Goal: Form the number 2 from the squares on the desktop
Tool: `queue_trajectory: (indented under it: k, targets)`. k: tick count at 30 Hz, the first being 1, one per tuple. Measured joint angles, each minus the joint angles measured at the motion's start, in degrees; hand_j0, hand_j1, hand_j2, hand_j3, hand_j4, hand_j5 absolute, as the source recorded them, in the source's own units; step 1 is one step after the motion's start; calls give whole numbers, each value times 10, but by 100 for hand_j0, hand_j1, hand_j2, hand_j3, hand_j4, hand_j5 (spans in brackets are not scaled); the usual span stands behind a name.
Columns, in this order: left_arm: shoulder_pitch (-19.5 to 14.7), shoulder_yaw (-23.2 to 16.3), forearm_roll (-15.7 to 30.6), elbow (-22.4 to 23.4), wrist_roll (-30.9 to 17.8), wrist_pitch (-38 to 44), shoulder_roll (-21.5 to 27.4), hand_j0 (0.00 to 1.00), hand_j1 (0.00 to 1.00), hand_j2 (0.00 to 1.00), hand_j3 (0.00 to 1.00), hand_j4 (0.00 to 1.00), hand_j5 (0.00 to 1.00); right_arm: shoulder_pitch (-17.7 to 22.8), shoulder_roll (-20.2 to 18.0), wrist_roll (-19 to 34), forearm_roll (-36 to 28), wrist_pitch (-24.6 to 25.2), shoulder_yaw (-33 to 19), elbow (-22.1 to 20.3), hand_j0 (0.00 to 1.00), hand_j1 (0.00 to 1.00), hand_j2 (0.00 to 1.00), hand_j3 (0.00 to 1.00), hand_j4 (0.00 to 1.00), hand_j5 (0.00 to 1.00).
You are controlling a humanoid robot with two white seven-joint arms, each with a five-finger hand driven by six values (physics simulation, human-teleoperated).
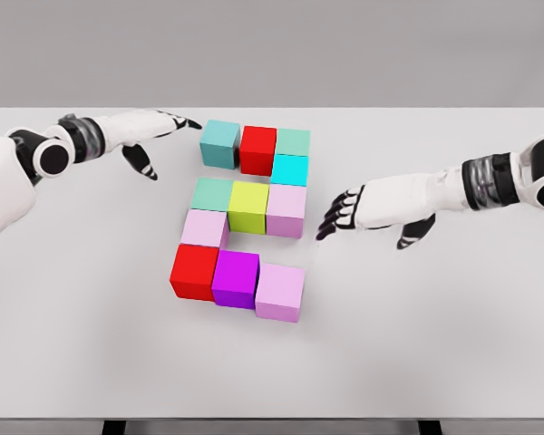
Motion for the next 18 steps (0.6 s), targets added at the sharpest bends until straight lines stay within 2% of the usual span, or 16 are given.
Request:
queue_trajectory:
  k: [4,13,18]
  targets:
    - [0,-2,0,-3,1,-2,-2,100,100,100,100,100,100,0,-5,0,-15,0,1,3,100,100,100,100,100,100]
    - [1,-2,1,-12,1,-10,-5,100,100,100,100,100,100,0,-8,0,48,0,69,-56,100,100,100,100,100,100]
    - [-4,-2,4,-13,1,-12,4,100,100,100,100,100,100,0,-6,0,59,0,85,-75,100,100,100,100,100,100]
